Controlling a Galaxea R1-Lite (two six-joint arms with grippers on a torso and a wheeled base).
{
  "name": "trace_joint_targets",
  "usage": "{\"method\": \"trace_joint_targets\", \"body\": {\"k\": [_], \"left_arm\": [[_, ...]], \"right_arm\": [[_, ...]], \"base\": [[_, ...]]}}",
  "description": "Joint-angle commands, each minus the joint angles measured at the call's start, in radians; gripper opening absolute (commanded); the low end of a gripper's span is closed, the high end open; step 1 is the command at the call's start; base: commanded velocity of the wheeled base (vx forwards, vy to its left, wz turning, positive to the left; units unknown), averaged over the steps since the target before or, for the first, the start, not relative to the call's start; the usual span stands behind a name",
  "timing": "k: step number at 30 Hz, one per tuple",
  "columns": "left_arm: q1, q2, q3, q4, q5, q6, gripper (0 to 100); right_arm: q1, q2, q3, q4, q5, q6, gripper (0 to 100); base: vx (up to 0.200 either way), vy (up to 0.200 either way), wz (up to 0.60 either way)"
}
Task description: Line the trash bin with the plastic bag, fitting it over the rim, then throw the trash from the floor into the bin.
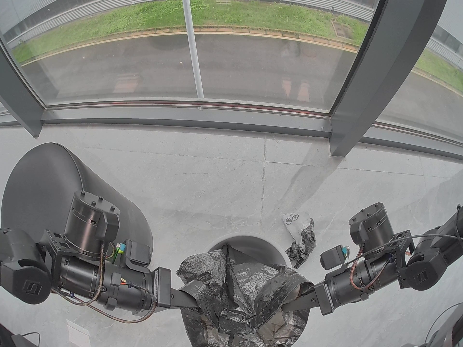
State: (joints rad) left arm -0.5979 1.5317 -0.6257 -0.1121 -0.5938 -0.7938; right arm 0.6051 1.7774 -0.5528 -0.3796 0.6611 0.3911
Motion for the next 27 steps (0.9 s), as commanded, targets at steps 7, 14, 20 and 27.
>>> {"method": "trace_joint_targets", "body": {"k": [7, 14, 20, 27], "left_arm": [[0.04, 0.091, -0.014, -0.014, 0.0, 0.028, 0], [0.087, 0.169, -0.009, -0.121, -0.003, 0.071, 0], [0.11, 0.237, -0.012, -0.189, -0.003, 0.087, 0], [0.142, 0.272, -0.014, -0.238, -0.001, 0.085, 0]], "right_arm": [[-0.011, 0.065, -0.001, -0.047, -0.003, 0.0, 0], [-0.034, 0.114, -0.009, -0.131, -0.011, -0.001, 0], [-0.073, 0.16, -0.038, -0.18, -0.012, -0.005, 0], [-0.082, 0.177, -0.058, -0.185, -0.012, -0.009, 0]], "base": [[0.0, 0.0, 0.0], [0.0, 0.0, 0.0], [0.0, 0.0, 0.0], [0.0, 0.0, 0.0]]}}
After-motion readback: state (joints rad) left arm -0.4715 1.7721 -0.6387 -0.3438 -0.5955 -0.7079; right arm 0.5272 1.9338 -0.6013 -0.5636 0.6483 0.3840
